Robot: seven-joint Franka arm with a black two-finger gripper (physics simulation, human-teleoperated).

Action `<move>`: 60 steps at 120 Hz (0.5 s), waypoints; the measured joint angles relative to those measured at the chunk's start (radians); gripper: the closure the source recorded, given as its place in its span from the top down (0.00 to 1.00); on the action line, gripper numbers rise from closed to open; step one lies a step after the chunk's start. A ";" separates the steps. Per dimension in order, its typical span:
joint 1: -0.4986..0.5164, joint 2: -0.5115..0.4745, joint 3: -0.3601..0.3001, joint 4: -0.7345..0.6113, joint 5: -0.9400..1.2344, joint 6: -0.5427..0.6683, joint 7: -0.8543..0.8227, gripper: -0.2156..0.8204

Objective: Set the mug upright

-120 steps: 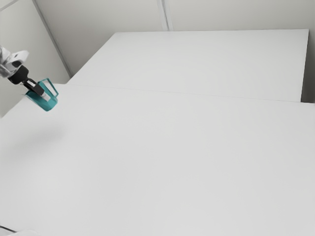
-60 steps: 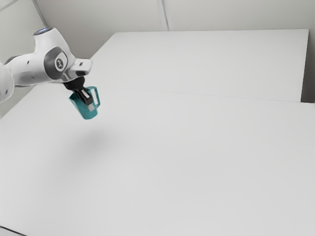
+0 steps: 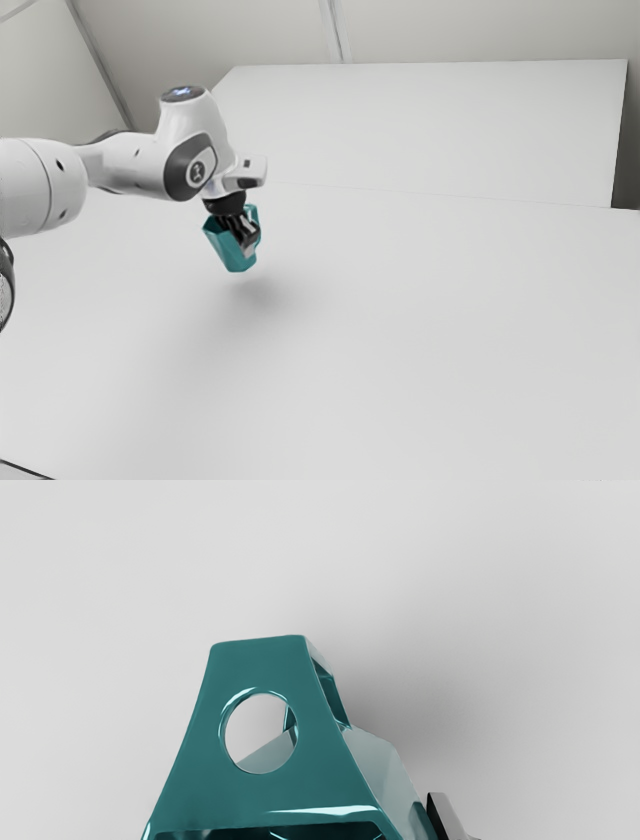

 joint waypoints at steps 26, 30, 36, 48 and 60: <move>-0.011 0.060 0.000 0.003 0.045 0.018 -0.095 0.04; -0.014 0.069 0.000 0.004 0.056 0.019 -0.108 0.04; -0.022 0.083 0.000 0.007 0.083 0.021 -0.128 0.04; -0.029 0.124 0.000 0.025 0.121 0.033 -0.163 0.04; -0.029 0.148 0.000 0.031 0.137 0.049 -0.192 0.04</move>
